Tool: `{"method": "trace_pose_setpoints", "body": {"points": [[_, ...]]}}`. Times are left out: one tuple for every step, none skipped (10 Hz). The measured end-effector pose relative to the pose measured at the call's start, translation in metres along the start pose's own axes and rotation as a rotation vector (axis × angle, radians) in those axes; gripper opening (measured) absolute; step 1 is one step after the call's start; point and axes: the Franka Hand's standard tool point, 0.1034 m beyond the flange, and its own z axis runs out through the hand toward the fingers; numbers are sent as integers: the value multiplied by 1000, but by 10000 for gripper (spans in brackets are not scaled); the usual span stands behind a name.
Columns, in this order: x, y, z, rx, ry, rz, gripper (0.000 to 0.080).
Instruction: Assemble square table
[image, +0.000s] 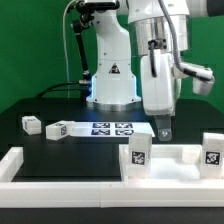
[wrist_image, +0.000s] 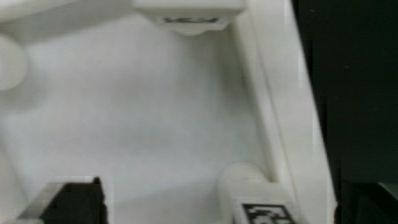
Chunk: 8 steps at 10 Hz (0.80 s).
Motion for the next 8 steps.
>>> {"method": "trace_pose_setpoints", "body": {"points": [[4, 14, -2, -13, -4, -46, 649], [11, 29, -1, -32, -4, -105, 649], [16, 37, 0, -45, -4, -127, 649], [14, 34, 1, -42, -3, -123, 649], [15, 35, 1, -44, -3, -125, 649], [15, 35, 1, -44, -2, -125, 649], [15, 35, 2, -45, -2, -125, 649], [15, 36, 2, -45, -1, -125, 649]]}}
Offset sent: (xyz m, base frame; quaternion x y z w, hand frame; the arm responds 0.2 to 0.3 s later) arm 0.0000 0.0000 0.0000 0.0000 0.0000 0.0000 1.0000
